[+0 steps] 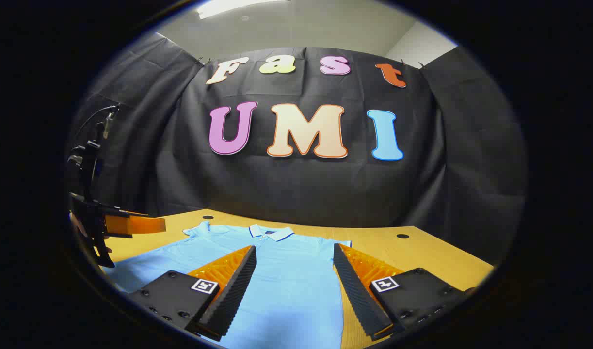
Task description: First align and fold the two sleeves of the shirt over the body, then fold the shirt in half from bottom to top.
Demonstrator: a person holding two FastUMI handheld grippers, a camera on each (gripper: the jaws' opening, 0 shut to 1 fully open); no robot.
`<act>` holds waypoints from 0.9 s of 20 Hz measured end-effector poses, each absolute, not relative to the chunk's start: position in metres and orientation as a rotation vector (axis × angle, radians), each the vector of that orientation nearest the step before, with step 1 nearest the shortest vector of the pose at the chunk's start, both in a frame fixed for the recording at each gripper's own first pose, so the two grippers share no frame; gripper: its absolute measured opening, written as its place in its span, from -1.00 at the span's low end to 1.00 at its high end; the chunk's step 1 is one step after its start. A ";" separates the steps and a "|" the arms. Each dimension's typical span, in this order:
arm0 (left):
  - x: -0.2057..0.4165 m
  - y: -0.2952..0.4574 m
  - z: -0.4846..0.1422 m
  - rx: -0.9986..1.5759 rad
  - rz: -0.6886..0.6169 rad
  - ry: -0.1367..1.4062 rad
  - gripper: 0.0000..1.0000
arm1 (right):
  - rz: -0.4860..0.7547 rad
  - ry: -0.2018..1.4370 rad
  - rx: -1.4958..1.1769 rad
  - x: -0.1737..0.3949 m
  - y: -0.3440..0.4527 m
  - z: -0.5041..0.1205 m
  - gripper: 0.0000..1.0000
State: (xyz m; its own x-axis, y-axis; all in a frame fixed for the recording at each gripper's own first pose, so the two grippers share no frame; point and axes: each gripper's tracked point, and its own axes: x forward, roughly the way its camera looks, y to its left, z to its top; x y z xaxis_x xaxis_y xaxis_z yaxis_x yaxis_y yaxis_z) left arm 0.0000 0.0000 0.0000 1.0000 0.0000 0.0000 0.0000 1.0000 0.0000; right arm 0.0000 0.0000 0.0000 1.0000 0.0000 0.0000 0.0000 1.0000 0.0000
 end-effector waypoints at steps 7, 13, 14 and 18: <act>-0.003 0.019 0.005 0.046 0.024 -0.013 0.97 | 0.011 0.026 0.014 0.009 0.007 -0.005 0.97; -0.004 0.016 0.002 0.051 0.012 -0.004 0.97 | 0.002 0.046 0.008 0.010 0.002 -0.010 0.97; -0.003 0.016 0.002 0.057 0.012 -0.003 0.98 | 0.002 0.048 0.004 0.010 0.000 -0.009 0.97; -0.004 0.021 0.005 0.068 0.023 -0.008 0.97 | -0.016 0.083 0.003 0.013 -0.008 -0.018 0.97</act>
State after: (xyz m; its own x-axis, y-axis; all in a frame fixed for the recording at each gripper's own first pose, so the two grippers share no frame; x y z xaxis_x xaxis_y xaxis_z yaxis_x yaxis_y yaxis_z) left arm -0.0038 0.0209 0.0051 0.9997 0.0227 0.0089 -0.0232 0.9974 0.0677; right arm 0.0127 -0.0079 -0.0177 0.9964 -0.0158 -0.0828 0.0160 0.9999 0.0022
